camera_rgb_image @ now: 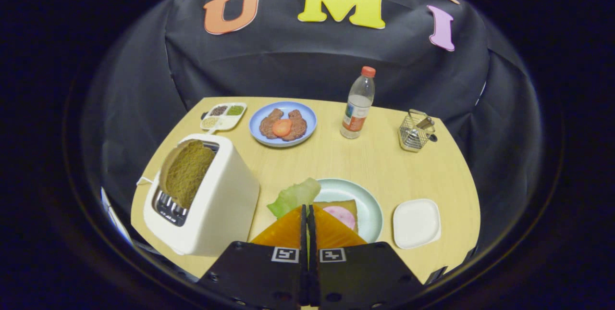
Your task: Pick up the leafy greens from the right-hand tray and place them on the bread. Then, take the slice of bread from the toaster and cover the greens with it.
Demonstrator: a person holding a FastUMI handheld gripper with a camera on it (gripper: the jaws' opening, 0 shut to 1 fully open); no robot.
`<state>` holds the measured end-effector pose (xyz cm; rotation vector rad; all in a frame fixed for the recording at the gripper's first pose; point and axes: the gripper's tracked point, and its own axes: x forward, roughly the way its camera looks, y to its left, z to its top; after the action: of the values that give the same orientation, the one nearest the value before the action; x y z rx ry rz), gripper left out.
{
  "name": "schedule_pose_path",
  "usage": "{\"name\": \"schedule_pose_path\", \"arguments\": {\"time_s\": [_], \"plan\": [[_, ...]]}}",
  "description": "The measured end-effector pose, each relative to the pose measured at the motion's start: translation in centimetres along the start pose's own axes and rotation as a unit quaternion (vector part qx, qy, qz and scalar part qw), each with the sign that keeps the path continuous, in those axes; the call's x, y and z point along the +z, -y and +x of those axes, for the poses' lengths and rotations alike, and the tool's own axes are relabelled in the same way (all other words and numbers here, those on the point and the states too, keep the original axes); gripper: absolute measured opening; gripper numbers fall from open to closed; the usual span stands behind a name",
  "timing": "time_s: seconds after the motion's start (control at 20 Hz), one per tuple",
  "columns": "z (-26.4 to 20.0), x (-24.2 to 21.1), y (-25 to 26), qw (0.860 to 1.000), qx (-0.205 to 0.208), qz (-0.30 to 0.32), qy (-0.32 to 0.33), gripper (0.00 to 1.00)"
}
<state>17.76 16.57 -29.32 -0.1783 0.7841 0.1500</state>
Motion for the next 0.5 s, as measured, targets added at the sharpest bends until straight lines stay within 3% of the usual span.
{"name": "schedule_pose_path", "arguments": {"time_s": [0.3,0.5], "plan": [[5.9,-1.1,3.6,0.999,-0.028,-0.003,-0.022,0.01],[8.4,-1.1,4.5,0.999,-0.023,-0.007,-0.029,0.01]]}}
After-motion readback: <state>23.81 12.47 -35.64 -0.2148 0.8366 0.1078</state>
